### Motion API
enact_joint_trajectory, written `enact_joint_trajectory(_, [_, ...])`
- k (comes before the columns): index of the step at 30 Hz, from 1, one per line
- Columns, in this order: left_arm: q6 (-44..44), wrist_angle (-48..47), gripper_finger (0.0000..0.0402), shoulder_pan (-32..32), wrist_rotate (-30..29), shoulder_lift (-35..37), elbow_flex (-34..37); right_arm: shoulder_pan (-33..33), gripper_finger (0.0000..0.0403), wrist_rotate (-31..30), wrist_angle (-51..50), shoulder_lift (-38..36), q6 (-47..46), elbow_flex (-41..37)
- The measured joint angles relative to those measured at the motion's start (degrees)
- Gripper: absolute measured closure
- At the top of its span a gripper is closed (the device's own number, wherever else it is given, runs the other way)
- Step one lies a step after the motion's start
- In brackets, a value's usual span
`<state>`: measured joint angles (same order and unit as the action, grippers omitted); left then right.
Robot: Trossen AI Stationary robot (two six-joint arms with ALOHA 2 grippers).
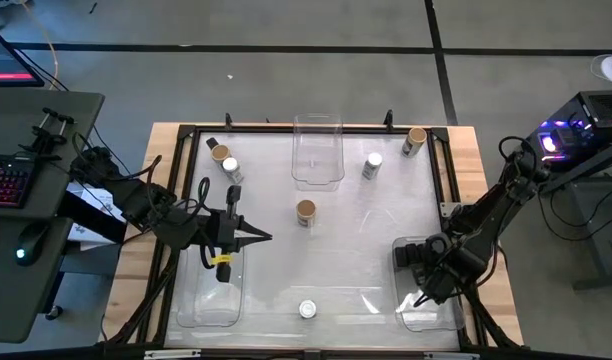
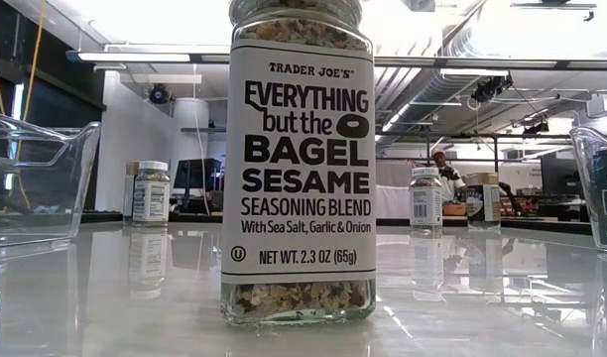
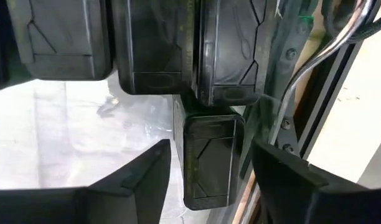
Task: Sort spices by type
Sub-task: Put the black spice can into the right transparent bin
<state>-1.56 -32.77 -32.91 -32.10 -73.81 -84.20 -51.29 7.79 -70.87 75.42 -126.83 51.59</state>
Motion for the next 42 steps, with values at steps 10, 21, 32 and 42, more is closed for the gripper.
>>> enact_joint_trajectory(10, [0.0,-0.7,0.0401,0.0,0.0,0.0,0.0,0.0,0.0178,-1.2,-2.8,-4.4,2.4,4.5])
enact_joint_trajectory(21, [0.0,-0.9,0.0402,0.0,0.0,0.0,0.0,0.4,0.0226,-9.1,-2.0,-3.6,3.9,7.5])
enact_joint_trajectory(32, [1.4,-0.9,0.0401,0.0,0.0,0.0,0.0,0.4,0.0379,-5.9,2.6,-1.1,6.8,4.7])
enact_joint_trajectory(42, [3.3,-0.9,0.0401,-1.6,0.0,0.2,0.0,5.8,0.0392,-40.5,18.7,-1.1,24.2,10.0])
